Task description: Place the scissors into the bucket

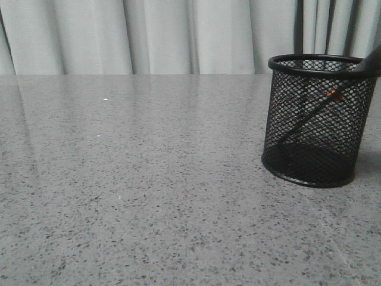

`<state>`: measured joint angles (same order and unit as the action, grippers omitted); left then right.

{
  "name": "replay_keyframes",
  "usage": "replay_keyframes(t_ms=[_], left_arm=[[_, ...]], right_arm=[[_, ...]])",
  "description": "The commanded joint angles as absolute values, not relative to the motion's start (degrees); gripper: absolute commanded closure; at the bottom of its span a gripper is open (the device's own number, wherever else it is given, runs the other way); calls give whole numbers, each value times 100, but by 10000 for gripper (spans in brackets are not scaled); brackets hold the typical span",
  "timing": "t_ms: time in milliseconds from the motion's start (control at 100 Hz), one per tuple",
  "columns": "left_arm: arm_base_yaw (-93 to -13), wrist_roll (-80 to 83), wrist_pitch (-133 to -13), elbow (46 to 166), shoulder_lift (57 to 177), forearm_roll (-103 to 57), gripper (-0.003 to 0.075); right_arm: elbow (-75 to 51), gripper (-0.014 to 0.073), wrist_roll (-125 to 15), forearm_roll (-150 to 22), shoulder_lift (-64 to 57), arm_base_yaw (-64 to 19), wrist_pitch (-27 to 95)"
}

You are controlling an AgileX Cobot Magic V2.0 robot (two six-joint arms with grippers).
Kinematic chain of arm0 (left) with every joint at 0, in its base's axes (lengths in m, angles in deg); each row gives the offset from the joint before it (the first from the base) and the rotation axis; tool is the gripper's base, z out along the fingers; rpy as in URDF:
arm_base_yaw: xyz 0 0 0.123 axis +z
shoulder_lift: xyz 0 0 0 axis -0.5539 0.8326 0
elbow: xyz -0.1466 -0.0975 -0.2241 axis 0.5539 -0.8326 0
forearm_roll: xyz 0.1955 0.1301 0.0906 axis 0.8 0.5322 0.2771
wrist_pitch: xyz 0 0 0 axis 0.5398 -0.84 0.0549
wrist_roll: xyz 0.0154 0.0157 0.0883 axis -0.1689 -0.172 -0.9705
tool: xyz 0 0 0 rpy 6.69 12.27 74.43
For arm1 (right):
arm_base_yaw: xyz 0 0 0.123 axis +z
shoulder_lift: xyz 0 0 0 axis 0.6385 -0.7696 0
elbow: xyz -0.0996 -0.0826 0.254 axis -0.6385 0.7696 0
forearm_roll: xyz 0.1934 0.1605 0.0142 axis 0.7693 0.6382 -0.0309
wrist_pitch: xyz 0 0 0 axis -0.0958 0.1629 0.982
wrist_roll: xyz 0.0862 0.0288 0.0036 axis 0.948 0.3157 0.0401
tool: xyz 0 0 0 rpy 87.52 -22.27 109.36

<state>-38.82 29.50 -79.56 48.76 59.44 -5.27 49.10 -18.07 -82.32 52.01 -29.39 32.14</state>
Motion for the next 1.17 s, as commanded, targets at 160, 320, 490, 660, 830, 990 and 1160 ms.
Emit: replay_keyframes(t_ms=[160,320,490,660,830,990,1160], left_arm=[[-3866,3006,-7542,4712,5801,-555,741],[-3866,3006,-7542,4712,5801,-555,741],[-3866,3006,-7542,4712,5801,-555,741],[-3866,3006,-7542,4712,5801,-555,741],[-3866,3006,-7542,4712,5801,-555,741],[-3866,3006,-7542,4712,5801,-555,741],[-3866,3006,-7542,4712,5801,-555,741]], right_arm=[[5005,666,-1795,-8199,5127,-2980,3860],[5005,666,-1795,-8199,5296,-2980,3860],[5005,666,-1795,-8199,5689,-3003,3860],[5005,666,-1795,-8199,5706,-3391,3870],[5005,666,-1795,-8199,5706,-3632,3870],[5005,666,-1795,-8199,5706,-3693,3870],[5005,666,-1795,-8206,5706,-3693,3870]])
